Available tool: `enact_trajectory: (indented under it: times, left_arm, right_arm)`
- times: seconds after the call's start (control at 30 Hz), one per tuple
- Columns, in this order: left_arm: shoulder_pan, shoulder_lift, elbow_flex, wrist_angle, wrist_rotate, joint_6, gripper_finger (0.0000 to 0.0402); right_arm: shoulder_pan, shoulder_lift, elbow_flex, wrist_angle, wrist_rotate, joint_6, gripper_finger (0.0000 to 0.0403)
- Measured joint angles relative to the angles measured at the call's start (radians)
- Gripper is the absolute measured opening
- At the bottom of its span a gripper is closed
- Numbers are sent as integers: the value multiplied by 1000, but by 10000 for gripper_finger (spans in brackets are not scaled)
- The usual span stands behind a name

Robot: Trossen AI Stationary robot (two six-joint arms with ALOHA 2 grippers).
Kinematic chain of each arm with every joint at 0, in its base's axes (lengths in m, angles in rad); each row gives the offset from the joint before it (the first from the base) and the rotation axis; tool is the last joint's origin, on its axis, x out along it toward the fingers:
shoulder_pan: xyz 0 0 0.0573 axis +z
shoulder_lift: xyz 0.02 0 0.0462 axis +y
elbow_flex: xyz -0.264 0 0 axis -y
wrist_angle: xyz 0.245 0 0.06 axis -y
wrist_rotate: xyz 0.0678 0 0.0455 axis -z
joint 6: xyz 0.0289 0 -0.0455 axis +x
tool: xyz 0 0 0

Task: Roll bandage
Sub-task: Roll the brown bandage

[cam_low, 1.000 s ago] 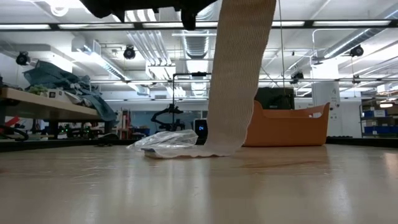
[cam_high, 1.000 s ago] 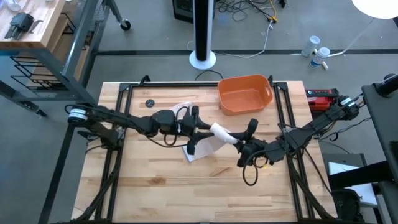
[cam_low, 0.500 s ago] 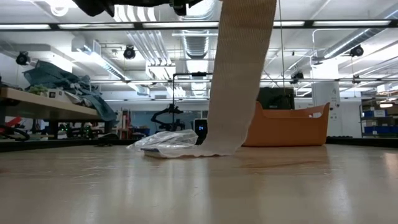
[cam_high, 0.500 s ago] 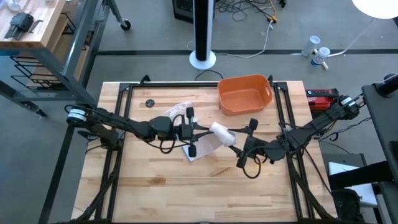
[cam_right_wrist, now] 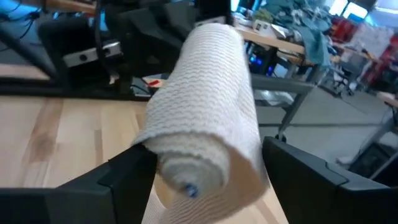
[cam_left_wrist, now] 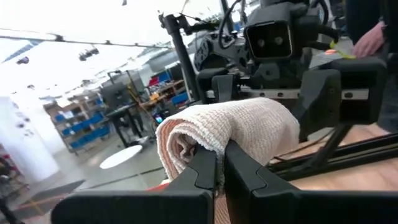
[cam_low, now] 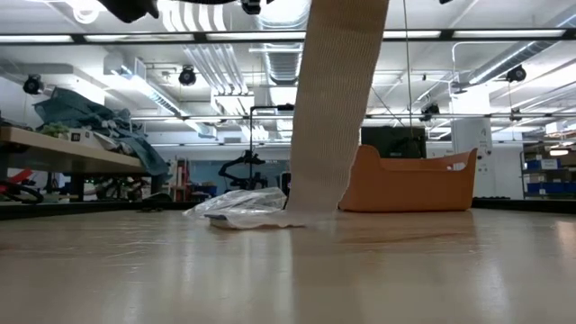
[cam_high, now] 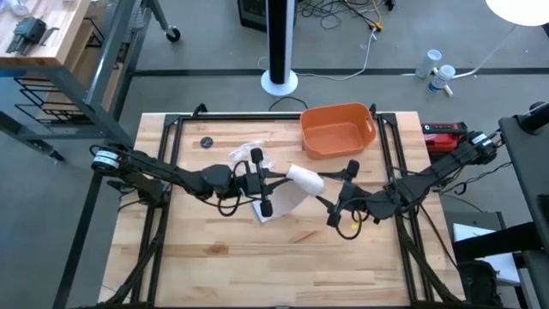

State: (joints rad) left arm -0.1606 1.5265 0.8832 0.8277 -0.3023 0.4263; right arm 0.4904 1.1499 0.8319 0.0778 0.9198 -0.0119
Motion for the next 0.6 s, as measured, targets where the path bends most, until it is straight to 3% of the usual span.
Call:
enact_trajectory:
  times: [0.13,0.37,0.47,0.6]
  left_arm:
    - [-12,0,-62,136,-6,88,1]
    - [-24,0,-186,417,-49,233,0]
    - [-27,-2,-204,447,-55,286,0]
    - [-44,-2,-212,432,-56,470,0]
  right_arm:
    - [0,-6,-1,-23,71,107,275]
    - [0,-8,-3,-29,67,147,262]
    - [-4,-17,-3,-42,1,134,258]
    - [-19,-28,-3,-44,-75,124,250]
